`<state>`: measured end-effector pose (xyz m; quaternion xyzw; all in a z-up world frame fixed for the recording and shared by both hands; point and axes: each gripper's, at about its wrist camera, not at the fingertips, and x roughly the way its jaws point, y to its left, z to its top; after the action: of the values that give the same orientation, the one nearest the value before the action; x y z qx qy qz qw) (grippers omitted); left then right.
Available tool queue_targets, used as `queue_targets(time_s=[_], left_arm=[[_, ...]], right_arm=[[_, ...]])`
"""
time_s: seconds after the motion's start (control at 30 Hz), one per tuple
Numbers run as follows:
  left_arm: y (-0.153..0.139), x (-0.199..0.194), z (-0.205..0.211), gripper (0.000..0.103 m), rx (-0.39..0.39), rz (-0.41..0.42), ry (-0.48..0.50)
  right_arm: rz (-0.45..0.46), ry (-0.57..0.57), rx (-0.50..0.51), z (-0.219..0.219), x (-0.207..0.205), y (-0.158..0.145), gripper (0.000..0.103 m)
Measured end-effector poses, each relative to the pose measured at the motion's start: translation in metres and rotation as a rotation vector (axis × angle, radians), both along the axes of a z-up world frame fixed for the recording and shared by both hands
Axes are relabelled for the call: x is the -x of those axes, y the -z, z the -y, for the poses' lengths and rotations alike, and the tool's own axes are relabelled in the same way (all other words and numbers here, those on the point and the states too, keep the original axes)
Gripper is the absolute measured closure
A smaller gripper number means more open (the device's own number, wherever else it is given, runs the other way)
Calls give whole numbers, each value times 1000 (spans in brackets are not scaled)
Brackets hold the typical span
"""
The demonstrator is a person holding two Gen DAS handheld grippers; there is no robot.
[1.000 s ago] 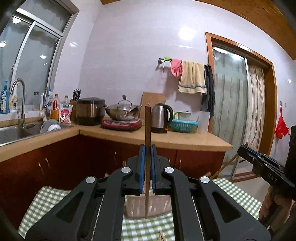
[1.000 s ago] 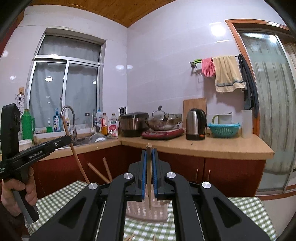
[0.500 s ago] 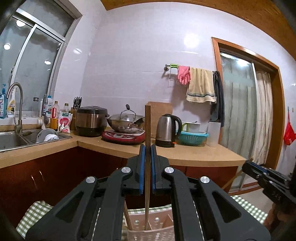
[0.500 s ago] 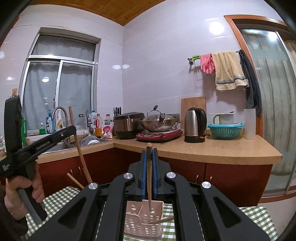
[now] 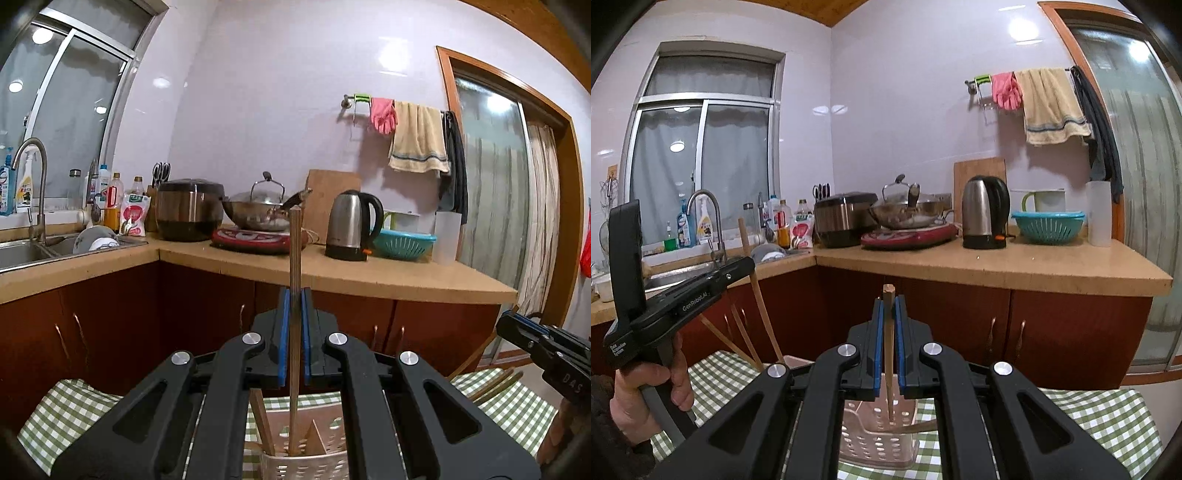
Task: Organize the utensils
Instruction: 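Lower both chopsticks into the caddy and open both grippers, then withdraw both grippers and lower them toward the remaining chopsticks on the cloth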
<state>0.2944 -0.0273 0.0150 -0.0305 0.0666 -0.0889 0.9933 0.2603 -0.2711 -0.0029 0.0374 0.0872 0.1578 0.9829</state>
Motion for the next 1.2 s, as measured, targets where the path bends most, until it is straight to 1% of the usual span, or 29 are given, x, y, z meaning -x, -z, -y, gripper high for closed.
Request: queue_targets(time_s=[0.3, 0.33, 0.4, 0.43, 0.47, 0.5, 0.57, 0.67, 0.7, 0.77, 0.97, 1.2], left_arm=[[16, -5, -3, 96, -7, -46, 0], [18, -5, -2, 95, -14, -49, 1], [20, -5, -1, 95, -22, -54, 3], [21, -5, -1, 94, -24, -56, 4], [21, -5, -1, 92, -24, -59, 4], [21, -5, -1, 88, -23, -62, 5], [21, -3, -2, 67, -13, -61, 5], [19, 4, -3, 55, -7, -48, 8], [18, 7, -2, 54, -11, -45, 8], [17, 15, -1, 46, -17, -39, 12], [14, 45, 2, 41, -36, -34, 20], [21, 84, 1, 41, -50, -54, 18]], right_arm=[[-44, -8, 10, -7, -6, 11, 96], [-47, -8, 10, -7, -6, 12, 96], [-52, -6, 13, -8, -7, 12, 94], [-55, -8, 12, -8, -7, 12, 91], [-55, -6, 11, -7, -7, 12, 86], [-54, -4, 11, -7, -7, 12, 85], [-50, -4, 11, -7, -4, 11, 84], [-43, 0, 11, -5, 1, 8, 83], [-38, 2, 10, -5, 5, 6, 82], [-29, 4, 8, -4, 11, 3, 81], [-15, 11, 15, 0, 39, 0, 81], [-42, 28, 27, 7, 72, 9, 81]])
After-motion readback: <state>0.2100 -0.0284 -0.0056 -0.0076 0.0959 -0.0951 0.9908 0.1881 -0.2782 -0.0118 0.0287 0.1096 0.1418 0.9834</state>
